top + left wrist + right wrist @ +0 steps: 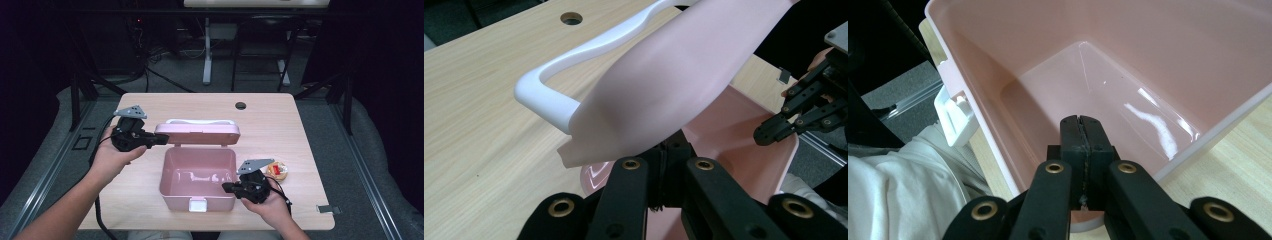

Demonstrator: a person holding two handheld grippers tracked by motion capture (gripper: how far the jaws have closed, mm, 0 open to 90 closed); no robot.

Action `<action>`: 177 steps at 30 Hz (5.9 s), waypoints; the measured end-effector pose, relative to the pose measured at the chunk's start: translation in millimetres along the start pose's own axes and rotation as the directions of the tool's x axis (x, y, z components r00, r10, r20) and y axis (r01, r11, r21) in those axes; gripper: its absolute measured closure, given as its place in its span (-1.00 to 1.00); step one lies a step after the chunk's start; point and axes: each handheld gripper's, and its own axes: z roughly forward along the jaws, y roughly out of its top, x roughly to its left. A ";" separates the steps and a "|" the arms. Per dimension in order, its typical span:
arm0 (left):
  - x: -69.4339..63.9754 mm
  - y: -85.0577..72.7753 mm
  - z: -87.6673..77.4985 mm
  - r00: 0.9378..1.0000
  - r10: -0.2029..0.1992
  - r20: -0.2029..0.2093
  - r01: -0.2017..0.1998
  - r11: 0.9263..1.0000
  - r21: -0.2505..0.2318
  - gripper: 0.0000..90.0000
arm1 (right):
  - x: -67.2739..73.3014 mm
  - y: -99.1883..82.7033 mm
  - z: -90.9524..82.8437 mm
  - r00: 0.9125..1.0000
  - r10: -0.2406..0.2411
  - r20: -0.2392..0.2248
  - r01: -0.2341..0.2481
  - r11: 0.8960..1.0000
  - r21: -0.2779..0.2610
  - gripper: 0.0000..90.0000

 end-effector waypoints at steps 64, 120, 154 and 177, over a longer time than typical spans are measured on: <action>30.4 4.7 18.8 0.994 -0.075 -0.074 0.074 0.997 -0.017 0.99 | 0.1 -2.1 -0.2 1.000 0.014 -0.002 -0.014 1.000 -0.018 1.00; 44.2 -66.2 3.5 0.983 -0.144 -0.115 0.133 0.986 -0.096 0.38 | 0.3 -1.4 -0.4 1.000 0.005 -0.017 -0.006 1.000 -0.019 0.91; 18.0 -79.5 -9.3 0.995 -0.008 -0.101 0.004 0.999 -0.035 0.13 | -5.2 40.3 -40.1 0.994 -0.068 0.083 0.071 0.997 -0.033 0.20; 18.4 -82.6 -6.5 0.988 -0.010 -0.153 0.015 0.999 0.034 0.03 | -50.9 40.9 -46.3 0.972 -0.028 0.232 -0.003 0.991 0.135 -0.11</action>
